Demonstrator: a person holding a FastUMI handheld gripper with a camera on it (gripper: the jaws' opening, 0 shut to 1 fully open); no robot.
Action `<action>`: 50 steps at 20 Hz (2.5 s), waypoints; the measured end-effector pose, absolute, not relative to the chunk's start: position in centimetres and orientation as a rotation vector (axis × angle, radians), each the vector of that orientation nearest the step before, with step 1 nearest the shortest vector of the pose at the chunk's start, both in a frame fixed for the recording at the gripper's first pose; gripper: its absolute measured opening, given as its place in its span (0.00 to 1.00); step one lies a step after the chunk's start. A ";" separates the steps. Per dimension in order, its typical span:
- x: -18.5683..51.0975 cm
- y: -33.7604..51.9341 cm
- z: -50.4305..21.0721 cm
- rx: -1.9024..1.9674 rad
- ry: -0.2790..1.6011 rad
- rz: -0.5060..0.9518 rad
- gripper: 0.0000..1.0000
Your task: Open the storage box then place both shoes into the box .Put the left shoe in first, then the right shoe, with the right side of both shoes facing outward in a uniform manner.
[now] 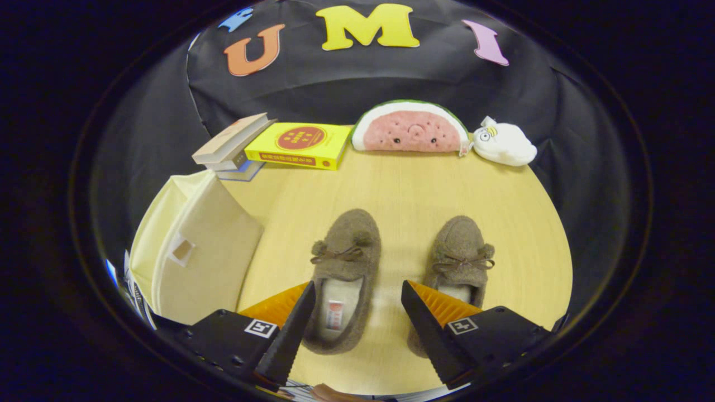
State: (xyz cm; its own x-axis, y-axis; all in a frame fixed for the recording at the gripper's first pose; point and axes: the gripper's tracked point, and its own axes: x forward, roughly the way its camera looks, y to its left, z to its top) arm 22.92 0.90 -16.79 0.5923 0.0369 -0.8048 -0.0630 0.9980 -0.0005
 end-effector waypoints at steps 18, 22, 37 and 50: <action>23.6 0.9 -22.5 0.117 1.140 0.060 0.00; 22.9 0.7 -20.1 0.147 1.106 0.046 0.00; 19.2 14.8 1.2 0.229 0.812 0.221 0.00; 20.4 32.7 -12.8 0.338 1.007 0.183 0.00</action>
State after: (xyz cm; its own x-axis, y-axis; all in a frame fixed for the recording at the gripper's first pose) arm 20.38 32.67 -12.82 0.5251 0.3037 -0.7950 0.0048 0.9331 0.3596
